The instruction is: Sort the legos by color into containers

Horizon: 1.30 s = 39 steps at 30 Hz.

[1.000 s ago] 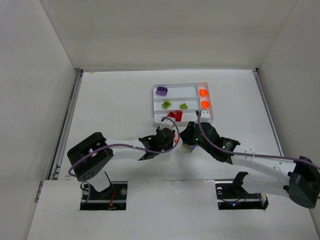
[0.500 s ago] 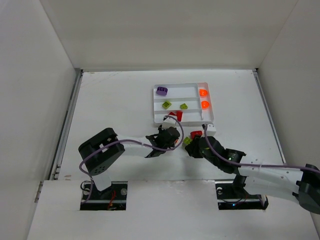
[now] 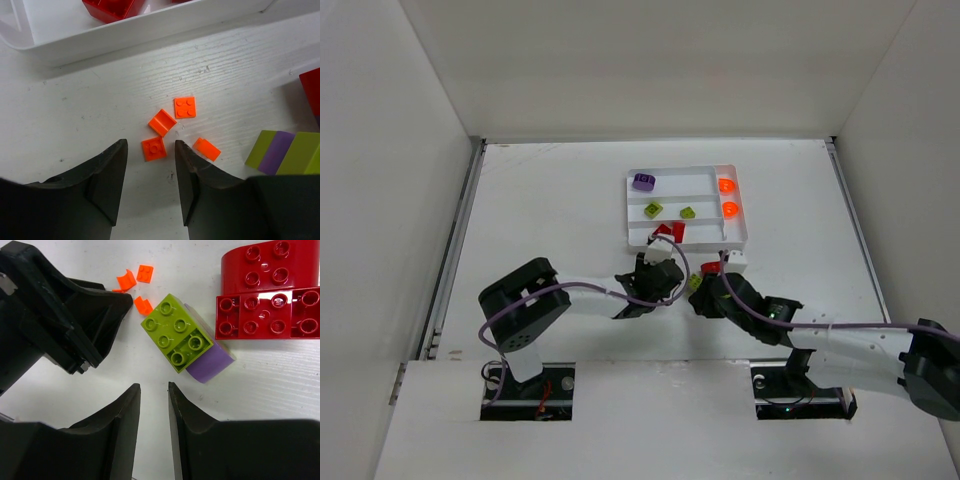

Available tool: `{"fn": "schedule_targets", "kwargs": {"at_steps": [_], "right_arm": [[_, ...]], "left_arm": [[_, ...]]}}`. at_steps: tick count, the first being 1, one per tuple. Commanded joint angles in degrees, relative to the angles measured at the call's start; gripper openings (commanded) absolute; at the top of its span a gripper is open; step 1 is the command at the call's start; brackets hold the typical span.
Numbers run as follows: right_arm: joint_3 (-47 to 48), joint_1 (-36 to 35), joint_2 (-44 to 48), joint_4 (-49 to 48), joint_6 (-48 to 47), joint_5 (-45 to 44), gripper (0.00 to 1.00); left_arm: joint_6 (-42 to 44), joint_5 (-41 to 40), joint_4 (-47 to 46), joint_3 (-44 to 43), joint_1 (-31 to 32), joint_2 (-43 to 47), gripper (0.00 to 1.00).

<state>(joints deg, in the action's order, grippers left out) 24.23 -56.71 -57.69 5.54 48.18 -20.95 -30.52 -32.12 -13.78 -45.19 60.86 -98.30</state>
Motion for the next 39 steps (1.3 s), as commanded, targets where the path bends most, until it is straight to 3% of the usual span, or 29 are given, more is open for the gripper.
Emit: {"fn": "schedule_targets", "kwargs": {"at_steps": [1,10,17,28,39], "right_arm": [[1.4,-0.3,-0.8,-3.9,-0.6,0.1,0.35],[1.2,-0.3,-1.3,-4.7,-0.5,0.3,0.35],[2.5,-1.4,-5.0,-6.9,-2.4,2.1,0.4],[11.1,-0.5,-21.2,-10.0,-8.0,0.2,0.49],[20.1,0.7,-31.9,-4.6,-7.1,-5.6,0.48]], "left_arm": [[-0.5,-2.4,2.9,-1.0,0.8,1.0,0.4],[-0.9,-1.5,2.1,-2.0,1.2,-2.2,0.27],[-0.2,-2.2,1.9,-0.8,0.6,0.9,0.17],[-0.2,-0.1,1.3,7.9,-3.4,16.4,0.16],[-1.6,4.7,-2.0,14.9,-5.8,27.2,0.16]]}}
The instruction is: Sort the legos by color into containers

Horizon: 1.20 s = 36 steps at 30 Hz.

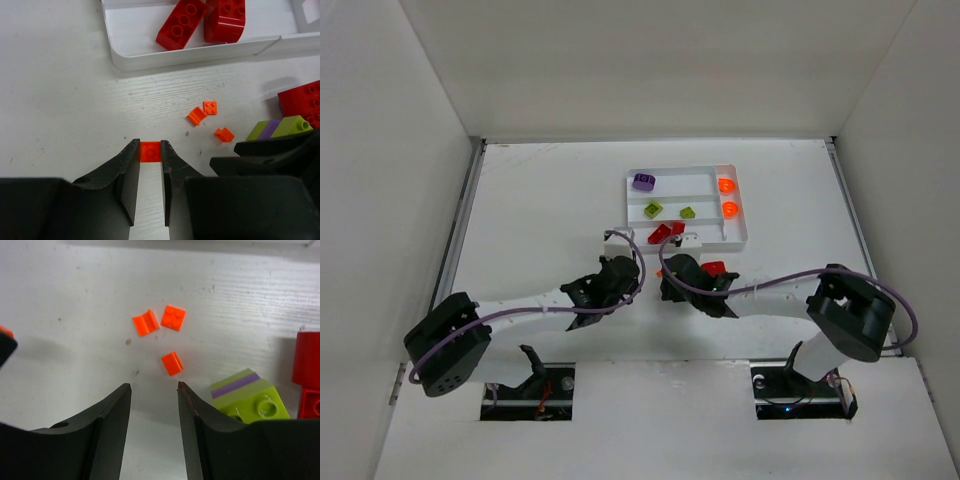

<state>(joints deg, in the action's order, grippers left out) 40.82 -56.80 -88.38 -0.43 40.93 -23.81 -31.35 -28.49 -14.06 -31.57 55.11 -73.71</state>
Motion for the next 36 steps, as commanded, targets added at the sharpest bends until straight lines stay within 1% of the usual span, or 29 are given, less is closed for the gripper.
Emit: {"fn": "schedule_targets", "kwargs": {"at_steps": [1,4,10,16,19,22,29,32,36], "right_arm": [[4.3,0.9,-1.9,2.0,0.4,-2.8,0.48],[6.0,1.7,-4.1,3.6,0.6,-3.0,0.47],[8.3,2.6,-7.0,6.6,1.5,-4.0,0.45],[10.0,2.6,-9.7,6.1,0.8,-4.0,0.44],[10.7,2.6,-10.8,6.1,0.2,-4.1,0.4],[11.0,2.6,-10.9,6.3,-0.1,-4.2,0.33],[10.2,2.4,-9.3,6.1,-0.1,-4.4,0.19],[9.5,2.2,-7.1,6.4,0.3,-4.7,0.18],[8.3,0.8,-0.9,7.2,0.6,-5.2,0.18]], "left_arm": [[-0.7,1.1,-1.7,1.6,-0.1,3.4,0.16],[-0.6,1.2,-1.8,2.8,-0.8,5.8,0.16],[-0.5,3.9,-2.2,4.8,-3.5,9.8,0.17],[-0.1,6.7,-3.9,5.6,-6.0,9.5,0.17],[-0.1,7.6,-4.7,5.6,-6.6,8.5,0.17],[-0.1,7.7,-5.2,5.6,-6.6,8.0,0.17],[-0.1,7.7,-5.5,5.6,-6.7,7.4,0.17],[-0.1,7.7,-5.5,5.6,-6.7,7.4,0.17],[-0.5,7.6,-5.5,5.7,-6.4,7.8,0.17]]}}
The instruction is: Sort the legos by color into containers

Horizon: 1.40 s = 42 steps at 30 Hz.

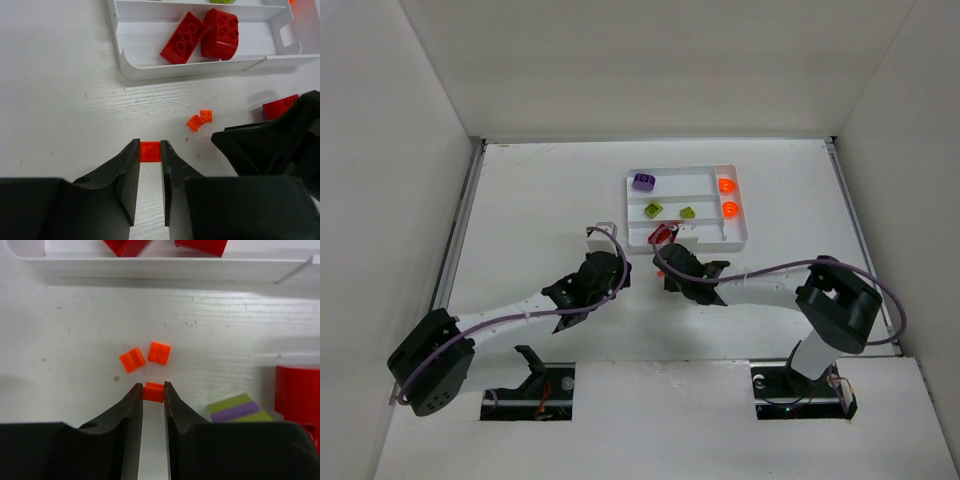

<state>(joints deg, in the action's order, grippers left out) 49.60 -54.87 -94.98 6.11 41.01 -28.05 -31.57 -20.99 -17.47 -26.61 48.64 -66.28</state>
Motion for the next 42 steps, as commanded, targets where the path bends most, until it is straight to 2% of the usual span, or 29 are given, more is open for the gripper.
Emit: {"fn": "schedule_targets", "kwargs": {"at_steps": [1,5,9,13,18,23,29,32,38,42], "right_arm": [[-0.6,-1.2,7.4,0.9,0.6,-1.0,0.18],[-1.3,0.4,14.6,1.4,-1.1,-0.7,0.18],[0.3,12.0,17.0,0.5,-6.5,-0.4,0.18],[4.2,23.8,12.6,-2.6,-9.6,0.0,0.19],[12.4,31.6,2.9,-4.3,-11.1,1.6,0.19],[18.8,34.8,-4.0,-4.5,-12.2,1.9,0.2],[21.1,36.2,-7.2,-4.5,-12.3,2.6,0.38],[20.5,36.5,-6.4,-5.3,-12.0,3.5,0.42],[12.2,36.4,2.5,-7.8,-8.6,3.6,0.43],[0.7,37.9,12.3,-10.6,-4.5,2.3,0.32]], "left_arm": [[-0.2,0.0,-2.1,0.8,0.3,0.4,0.17],[-0.5,-0.2,-2.1,0.4,1.0,0.4,0.17],[-0.9,-0.4,-2.1,-0.5,2.3,0.0,0.17],[-1.4,-0.9,-2.2,-1.3,4.7,-0.6,0.17],[-1.8,-1.2,-2.6,-3.5,8.4,-3.0,0.17],[-1.7,-1.2,-2.7,-6.0,10.5,-5.2,0.17],[-0.9,-1.2,-2.2,-9.5,11.2,-7.0,0.17],[-0.5,-0.8,-1.8,-12.1,11.2,-8.4,0.17],[1.2,-0.2,-1.7,-19.3,11.9,-13.5,0.17],[3.5,0.4,-2.0,-27.2,12.7,-20.4,0.17]]}}
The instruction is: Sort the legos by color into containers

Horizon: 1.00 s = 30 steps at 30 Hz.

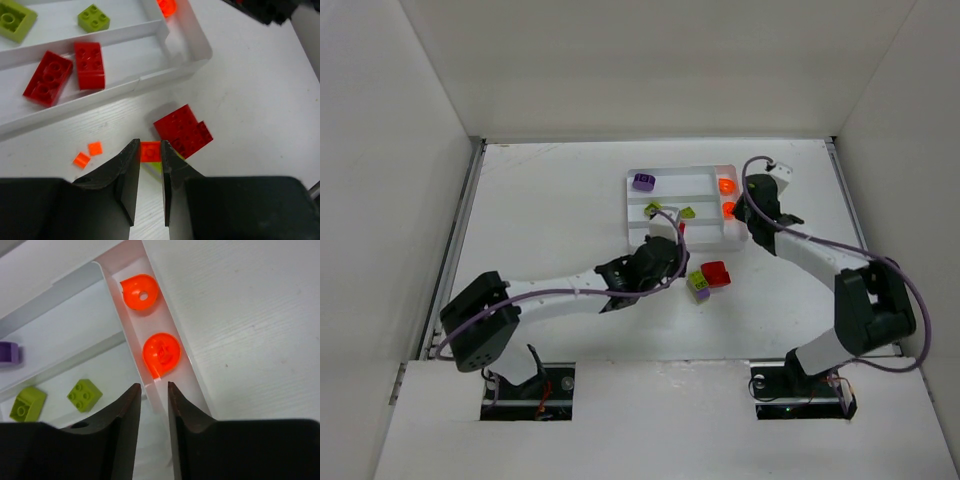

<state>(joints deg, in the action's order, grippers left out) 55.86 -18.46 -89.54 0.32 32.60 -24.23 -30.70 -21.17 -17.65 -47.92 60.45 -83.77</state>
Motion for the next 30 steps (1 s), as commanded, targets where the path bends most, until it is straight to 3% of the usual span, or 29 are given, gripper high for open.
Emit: {"fn": "schedule_targets", "kwargs": {"at_steps": [1,7,14,24,30], "right_arm": [[-8.4,2.2,9.4,-4.9,4.7,-2.0,0.28],[-23.1,7.0,23.8,-5.7,10.0,-5.2,0.17],[-30.3,10.3,27.1,-11.6,12.4,-4.6,0.34],[-31.6,10.5,29.9,-12.9,12.5,-0.6,0.39],[-31.7,10.5,31.7,-12.4,12.5,-0.3,0.39]], "left_arm": [[3.2,0.7,-1.5,-8.4,1.0,-5.3,0.17],[6.7,1.1,-0.9,-23.6,0.9,-19.8,0.17],[7.9,3.1,-1.7,-37.7,-1.2,-32.1,0.18],[8.6,5.0,2.2,-51.2,-3.4,-42.4,0.23],[9.3,5.3,4.2,-55.9,-3.8,-45.5,0.33]]}}
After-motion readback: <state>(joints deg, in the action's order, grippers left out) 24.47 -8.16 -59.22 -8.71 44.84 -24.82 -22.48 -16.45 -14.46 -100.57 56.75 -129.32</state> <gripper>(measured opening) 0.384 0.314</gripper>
